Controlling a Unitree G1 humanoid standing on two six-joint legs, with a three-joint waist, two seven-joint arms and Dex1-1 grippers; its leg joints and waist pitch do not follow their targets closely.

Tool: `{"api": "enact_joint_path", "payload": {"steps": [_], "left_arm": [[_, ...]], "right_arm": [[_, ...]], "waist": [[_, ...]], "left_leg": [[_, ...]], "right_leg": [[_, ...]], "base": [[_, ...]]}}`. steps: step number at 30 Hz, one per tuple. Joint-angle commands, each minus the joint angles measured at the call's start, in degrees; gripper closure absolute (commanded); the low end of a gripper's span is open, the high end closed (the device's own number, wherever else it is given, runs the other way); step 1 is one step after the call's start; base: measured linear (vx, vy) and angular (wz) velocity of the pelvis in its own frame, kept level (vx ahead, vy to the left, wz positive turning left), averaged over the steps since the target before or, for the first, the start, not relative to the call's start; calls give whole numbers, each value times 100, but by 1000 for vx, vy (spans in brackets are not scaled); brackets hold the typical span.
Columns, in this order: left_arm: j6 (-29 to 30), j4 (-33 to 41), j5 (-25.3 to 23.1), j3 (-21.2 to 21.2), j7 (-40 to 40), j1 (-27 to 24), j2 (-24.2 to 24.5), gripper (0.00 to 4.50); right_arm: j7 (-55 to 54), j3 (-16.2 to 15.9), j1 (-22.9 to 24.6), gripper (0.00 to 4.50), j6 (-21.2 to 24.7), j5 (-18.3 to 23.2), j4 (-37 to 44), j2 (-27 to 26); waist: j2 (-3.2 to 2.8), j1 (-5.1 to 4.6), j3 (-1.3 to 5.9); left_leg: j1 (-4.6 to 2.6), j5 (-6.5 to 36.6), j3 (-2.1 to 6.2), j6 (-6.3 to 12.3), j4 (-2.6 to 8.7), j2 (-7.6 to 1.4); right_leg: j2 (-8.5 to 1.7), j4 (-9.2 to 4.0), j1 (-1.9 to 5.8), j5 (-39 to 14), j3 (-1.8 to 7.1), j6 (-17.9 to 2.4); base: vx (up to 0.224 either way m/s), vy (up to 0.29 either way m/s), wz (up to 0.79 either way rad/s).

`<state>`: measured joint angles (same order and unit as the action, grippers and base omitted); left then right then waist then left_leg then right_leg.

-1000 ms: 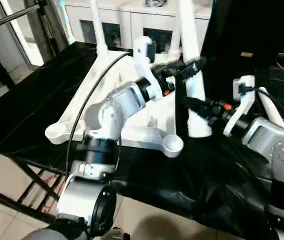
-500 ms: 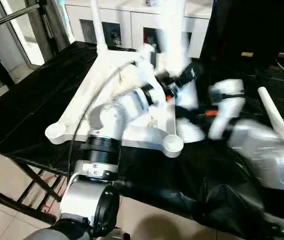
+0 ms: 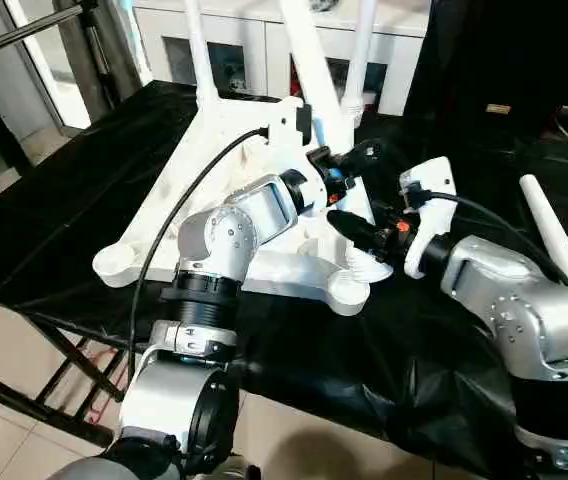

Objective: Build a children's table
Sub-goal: Pick table leg

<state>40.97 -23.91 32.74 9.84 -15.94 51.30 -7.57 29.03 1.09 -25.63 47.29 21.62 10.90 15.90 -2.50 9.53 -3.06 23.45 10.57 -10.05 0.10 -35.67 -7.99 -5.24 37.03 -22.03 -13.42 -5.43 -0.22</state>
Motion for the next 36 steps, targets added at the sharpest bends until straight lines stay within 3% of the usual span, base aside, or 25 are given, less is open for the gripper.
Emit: {"api": "enact_joint_path", "payload": {"steps": [1,5,7,8,10,15,17,21,25,26,36], "left_arm": [[-101,84,-71,22,125,-106,-307,238],[-192,124,-154,-118,7,-150,-253,252],[-211,165,-228,-308,-186,-178,-152,254],[-237,268,-345,-671,-660,-230,78,255],[-229,440,-335,-954,-1204,-299,309,256],[37,925,38,-1379,-2666,-394,940,258],[24,1011,77,-1535,-3175,-410,1153,258],[256,1309,579,-1462,-4029,-388,1310,259],[327,1358,745,-1416,-4145,-377,1271,259],[334,1355,779,-1420,-4184,-377,1269,259],[349,1233,787,-1339,-4216,-370,1256,259]], "right_arm": [[-50,-76,-75,262,-56,-96,17,-6],[-92,-78,-101,262,-14,-34,-26,-43],[-65,60,-108,206,185,215,-57,-123],[107,188,-64,192,355,468,18,-60],[362,217,34,187,497,634,91,122],[1661,-199,529,152,645,1019,588,1083],[1943,-223,639,148,719,1201,775,1263],[2220,-362,740,148,800,1316,894,1550],[2090,-301,681,148,696,1273,771,1469],[2077,-269,660,175,668,1286,740,1448],[1960,-185,611,201,591,1373,679,1335]], "waist": [[147,-11,428],[149,-11,427],[143,-14,425],[145,-8,421],[140,18,428],[154,63,426],[168,20,403],[150,8,390],[148,-8,382],[145,-1,393],[158,8,403]], "left_leg": [[-139,263,240,378,386,-531],[-132,206,243,419,384,-533],[-133,242,242,449,386,-533],[-139,245,242,470,391,-536],[-139,202,242,463,395,-549],[-140,241,232,423,391,-557],[-112,338,235,429,401,-551],[-139,464,224,314,411,-564],[-150,585,226,236,419,-557],[-149,501,227,234,416,-559],[-146,401,221,290,404,-553]], "right_leg": [[-547,-431,296,211,380,-1243],[-540,-423,293,273,377,-1240],[-545,-434,290,226,380,-1256],[-547,-447,293,182,383,-1245],[-541,-424,288,137,383,-1186],[-560,-413,307,186,384,-1174],[-570,-423,309,60,387,-1171],[-574,-460,287,-357,391,-1277],[-571,-473,274,-487,391,-1305],[-574,-465,283,-422,391,-1300],[-566,-446,283,-248,387,-1323]], "base": [[0,0,0],[0,0,0],[0,0,0],[0,0,0],[0,0,0],[0,0,0],[0,0,0],[0,0,0],[0,0,0],[0,0,0],[0,0,0]]}}
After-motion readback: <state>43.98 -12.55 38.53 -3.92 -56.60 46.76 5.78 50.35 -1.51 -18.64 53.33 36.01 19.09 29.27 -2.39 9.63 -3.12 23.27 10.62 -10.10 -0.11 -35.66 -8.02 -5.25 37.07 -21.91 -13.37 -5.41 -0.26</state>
